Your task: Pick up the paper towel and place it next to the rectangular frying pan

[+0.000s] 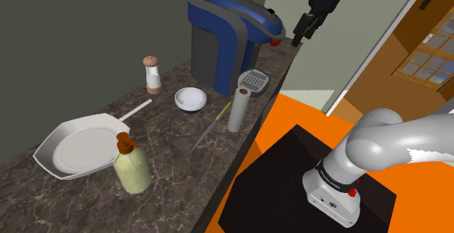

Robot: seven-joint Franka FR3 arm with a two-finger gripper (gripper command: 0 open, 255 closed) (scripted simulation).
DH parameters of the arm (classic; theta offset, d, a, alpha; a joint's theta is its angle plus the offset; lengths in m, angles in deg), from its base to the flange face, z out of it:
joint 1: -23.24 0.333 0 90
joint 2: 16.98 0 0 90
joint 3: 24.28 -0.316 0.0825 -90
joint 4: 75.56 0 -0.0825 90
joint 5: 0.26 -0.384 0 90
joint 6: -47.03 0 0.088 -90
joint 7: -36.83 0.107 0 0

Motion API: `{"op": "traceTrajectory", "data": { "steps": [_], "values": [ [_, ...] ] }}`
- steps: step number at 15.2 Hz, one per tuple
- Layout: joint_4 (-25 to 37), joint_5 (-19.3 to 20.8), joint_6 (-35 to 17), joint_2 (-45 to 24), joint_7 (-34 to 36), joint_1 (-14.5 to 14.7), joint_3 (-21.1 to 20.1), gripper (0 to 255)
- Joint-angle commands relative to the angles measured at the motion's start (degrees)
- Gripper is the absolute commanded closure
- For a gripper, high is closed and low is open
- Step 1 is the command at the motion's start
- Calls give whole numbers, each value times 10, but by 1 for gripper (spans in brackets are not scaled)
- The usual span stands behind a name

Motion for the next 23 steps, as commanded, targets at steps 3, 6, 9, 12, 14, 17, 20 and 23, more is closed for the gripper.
{"op": "traceTrajectory", "data": {
  "steps": [3, 6, 9, 12, 14, 17, 20, 23],
  "values": [
    [-38, -12, -33, 8, 21, 4, -11, 0],
    [-90, -31, -85, 14, 52, 12, -30, 0],
    [-136, -50, -140, 12, 83, 21, -50, 0],
    [-176, -70, -198, 1, 114, 31, -72, 0],
    [-198, -83, -239, -12, 134, 38, -89, 0],
    [-225, -101, -304, -41, 166, 48, -115, 0],
    [-243, -116, -369, -79, 197, 55, -141, 0],
    [-254, -116, -398, -97, 198, 53, -145, 0]
  ]
}}
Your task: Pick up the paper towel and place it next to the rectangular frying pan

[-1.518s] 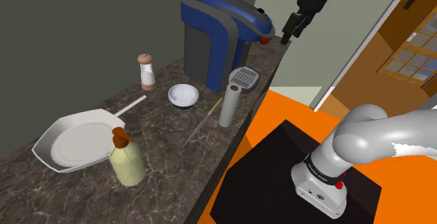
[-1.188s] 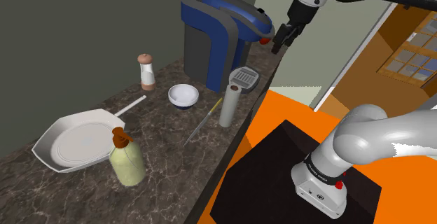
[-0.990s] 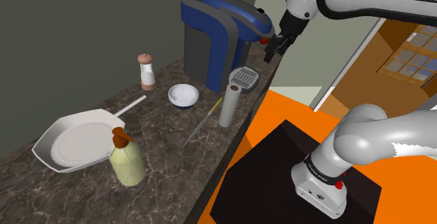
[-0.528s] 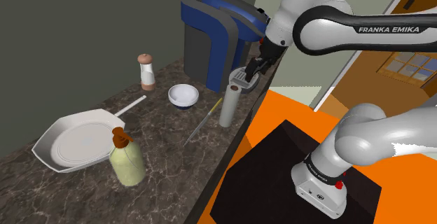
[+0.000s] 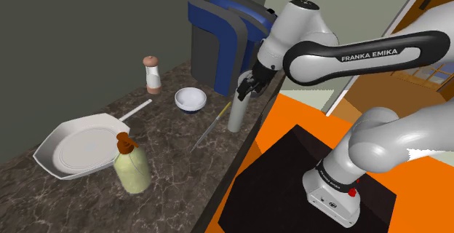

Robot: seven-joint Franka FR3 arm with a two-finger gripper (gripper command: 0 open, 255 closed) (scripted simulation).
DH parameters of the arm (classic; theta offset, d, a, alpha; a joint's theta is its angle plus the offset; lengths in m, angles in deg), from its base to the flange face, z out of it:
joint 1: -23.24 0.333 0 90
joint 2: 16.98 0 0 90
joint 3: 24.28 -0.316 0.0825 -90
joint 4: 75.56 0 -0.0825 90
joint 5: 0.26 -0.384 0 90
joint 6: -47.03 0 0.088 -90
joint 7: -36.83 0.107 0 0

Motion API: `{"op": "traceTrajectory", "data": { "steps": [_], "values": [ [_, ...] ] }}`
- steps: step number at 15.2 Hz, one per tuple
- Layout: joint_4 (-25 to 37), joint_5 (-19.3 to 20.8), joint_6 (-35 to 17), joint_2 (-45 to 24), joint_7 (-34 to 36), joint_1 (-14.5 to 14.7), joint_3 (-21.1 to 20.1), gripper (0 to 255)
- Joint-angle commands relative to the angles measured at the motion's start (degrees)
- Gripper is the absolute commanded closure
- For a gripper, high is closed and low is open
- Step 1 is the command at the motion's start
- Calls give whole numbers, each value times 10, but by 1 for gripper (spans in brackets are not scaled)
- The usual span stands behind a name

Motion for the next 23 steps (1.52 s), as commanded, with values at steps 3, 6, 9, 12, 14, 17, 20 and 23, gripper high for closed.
{"op": "traceTrajectory", "data": {
  "steps": [3, 6, 9, 12, 14, 17, 20, 23],
  "values": [
    [-16, 0, -44, -27, 4, -3, -7, 0],
    [-21, 1, -60, -39, 4, -4, -9, 0],
    [-21, 1, -60, -39, 4, -4, -9, 0],
    [-21, 1, -60, -39, 4, -4, -9, 0],
    [-21, 1, -60, -39, 4, -4, -9, 255],
    [-20, 1, -60, -39, 4, -4, -9, 255],
    [-20, 1, -60, -39, 4, -4, -9, 255],
    [-16, 1, -50, -33, 4, -4, -7, 255]
  ]
}}
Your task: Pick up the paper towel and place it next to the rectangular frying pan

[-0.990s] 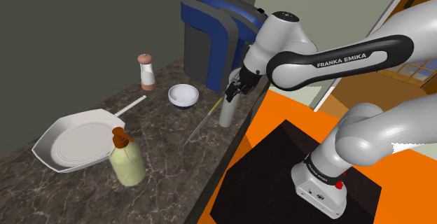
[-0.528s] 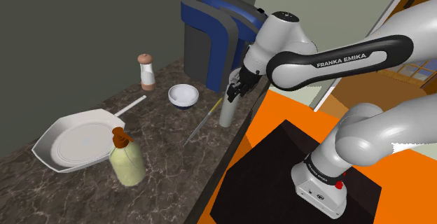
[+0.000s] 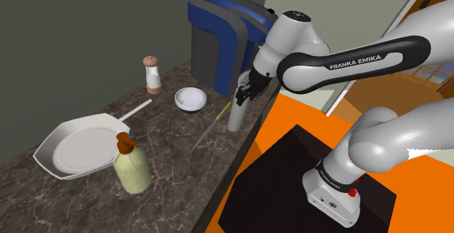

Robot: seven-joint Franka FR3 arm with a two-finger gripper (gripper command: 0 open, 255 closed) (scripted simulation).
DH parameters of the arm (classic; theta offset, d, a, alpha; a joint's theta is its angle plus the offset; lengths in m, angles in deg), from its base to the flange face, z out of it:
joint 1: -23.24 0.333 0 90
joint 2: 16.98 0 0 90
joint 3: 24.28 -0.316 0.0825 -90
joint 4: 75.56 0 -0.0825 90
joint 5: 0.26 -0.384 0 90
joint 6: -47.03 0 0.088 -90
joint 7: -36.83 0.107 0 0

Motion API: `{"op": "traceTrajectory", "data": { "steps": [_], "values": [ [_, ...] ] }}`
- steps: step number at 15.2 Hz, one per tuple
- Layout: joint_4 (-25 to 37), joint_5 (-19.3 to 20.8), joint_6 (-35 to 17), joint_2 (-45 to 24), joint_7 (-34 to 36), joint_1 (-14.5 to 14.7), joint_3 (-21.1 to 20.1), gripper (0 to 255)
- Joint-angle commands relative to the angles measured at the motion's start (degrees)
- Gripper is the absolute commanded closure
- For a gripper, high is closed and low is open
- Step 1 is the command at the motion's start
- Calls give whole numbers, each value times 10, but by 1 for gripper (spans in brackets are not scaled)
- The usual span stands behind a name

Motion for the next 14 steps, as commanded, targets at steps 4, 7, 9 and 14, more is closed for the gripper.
{"op": "traceTrajectory", "data": {
  "steps": [4, 7, 9, 14],
  "values": [
    [23, 1, 43, 20, -3, 1, 6, 255],
    [39, 2, 70, 31, -5, 1, 10, 255],
    [51, 2, 88, 38, -6, 1, 12, 255],
    [82, 5, 131, 50, -8, 0, 18, 255]
  ]
}}
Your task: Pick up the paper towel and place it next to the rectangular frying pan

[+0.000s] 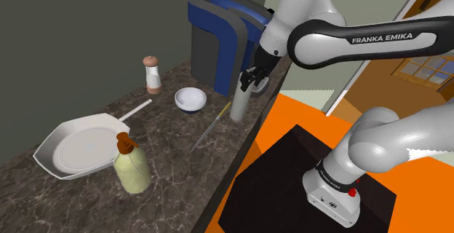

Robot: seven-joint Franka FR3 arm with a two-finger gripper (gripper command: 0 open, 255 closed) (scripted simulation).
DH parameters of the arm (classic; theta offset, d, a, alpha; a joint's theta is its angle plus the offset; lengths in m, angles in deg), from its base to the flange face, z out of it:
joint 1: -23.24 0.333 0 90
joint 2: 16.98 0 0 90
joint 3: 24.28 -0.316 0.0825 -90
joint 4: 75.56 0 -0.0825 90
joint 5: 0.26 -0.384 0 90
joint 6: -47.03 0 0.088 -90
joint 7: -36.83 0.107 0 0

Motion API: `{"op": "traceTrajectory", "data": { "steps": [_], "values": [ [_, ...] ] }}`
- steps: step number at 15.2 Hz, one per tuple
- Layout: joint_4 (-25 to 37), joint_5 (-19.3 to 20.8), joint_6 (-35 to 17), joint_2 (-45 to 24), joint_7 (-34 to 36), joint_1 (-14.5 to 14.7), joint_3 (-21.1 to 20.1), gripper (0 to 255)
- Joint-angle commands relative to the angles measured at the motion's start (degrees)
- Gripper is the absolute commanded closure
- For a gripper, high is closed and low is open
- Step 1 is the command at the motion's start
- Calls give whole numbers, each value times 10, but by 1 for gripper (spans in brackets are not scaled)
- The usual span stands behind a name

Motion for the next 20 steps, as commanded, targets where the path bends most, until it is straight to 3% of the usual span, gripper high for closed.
{"op": "traceTrajectory", "data": {
  "steps": [1, 20],
  "values": [
    [15, 1, 18, 3, -1, -1, 2, 255],
    [156, 12, 167, 11, -6, -7, 18, 255]
  ]
}}
